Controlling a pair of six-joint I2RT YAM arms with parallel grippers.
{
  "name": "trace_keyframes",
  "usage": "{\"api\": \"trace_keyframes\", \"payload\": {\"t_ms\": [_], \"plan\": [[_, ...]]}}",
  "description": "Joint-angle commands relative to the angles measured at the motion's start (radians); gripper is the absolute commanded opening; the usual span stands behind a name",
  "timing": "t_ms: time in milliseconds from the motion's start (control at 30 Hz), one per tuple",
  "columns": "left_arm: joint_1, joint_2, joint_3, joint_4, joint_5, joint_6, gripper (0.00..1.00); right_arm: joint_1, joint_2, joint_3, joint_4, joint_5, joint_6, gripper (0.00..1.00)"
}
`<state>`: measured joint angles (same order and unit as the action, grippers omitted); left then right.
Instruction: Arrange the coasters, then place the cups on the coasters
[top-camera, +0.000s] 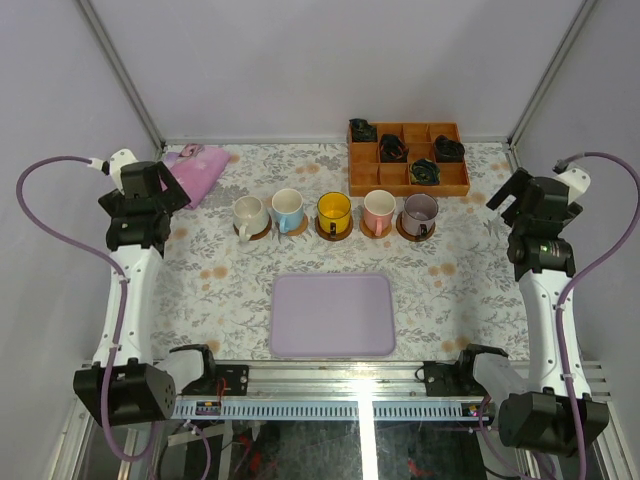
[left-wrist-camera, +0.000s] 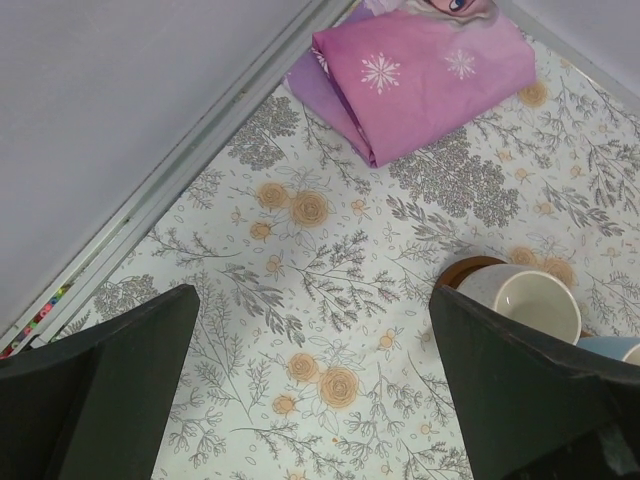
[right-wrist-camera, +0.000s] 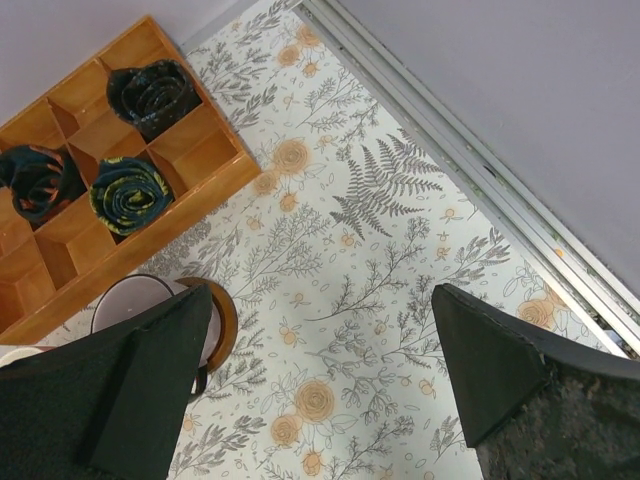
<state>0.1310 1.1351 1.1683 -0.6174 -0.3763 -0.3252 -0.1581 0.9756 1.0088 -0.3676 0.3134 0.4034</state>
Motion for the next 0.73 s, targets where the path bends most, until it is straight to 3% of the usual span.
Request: {"api": "trace_keyframes", "payload": {"t_ms": [0,300,700], "plan": [[0.002,-0.039,-0.028,0.045,-0.057,-0.017,1.0,-0.004,-0.023,-0.002,-0.006,-0.022,0.006,0.99],[0.002,-0.121,-0.085,0.091,-0.067,-0.072,1.0,-0.004,-0.025,0.0,-0.013,-0.032,0.007,0.99],[0.001,-0.106,-0.074,0.074,-0.105,-0.089,1.0,-0.004,-0.038,-0.014,-0.023,-0.035,0.005,0.99]]}}
